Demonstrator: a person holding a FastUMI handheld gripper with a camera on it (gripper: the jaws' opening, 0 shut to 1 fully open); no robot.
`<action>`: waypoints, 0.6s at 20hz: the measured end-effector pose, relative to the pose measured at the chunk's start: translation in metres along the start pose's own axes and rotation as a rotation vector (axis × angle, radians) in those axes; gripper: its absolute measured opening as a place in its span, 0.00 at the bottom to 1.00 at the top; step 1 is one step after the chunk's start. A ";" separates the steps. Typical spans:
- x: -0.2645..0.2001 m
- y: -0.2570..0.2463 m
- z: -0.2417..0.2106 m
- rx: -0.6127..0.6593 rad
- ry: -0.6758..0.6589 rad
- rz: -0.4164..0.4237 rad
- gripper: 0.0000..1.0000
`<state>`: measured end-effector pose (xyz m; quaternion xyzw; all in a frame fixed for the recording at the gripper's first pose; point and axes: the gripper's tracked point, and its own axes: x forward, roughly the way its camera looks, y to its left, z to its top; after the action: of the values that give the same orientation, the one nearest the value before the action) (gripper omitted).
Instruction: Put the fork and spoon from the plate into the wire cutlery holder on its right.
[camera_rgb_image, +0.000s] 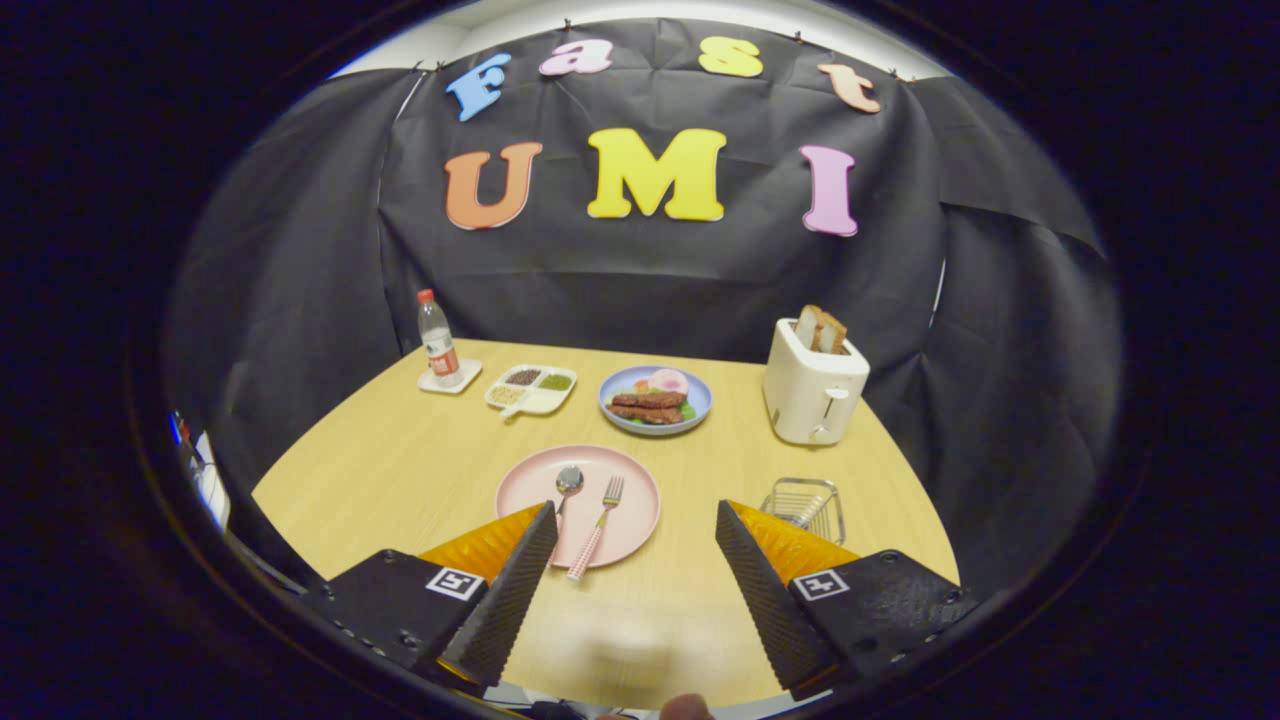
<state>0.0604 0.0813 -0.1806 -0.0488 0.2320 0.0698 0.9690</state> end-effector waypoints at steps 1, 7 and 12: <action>0.011 0.005 -0.006 -0.011 0.032 0.003 0.96; 0.077 0.023 -0.040 -0.046 0.208 -0.002 0.92; 0.115 0.028 -0.055 -0.038 0.314 -0.016 0.82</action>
<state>0.1331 0.1148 -0.2835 -0.0795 0.3788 0.0579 0.9203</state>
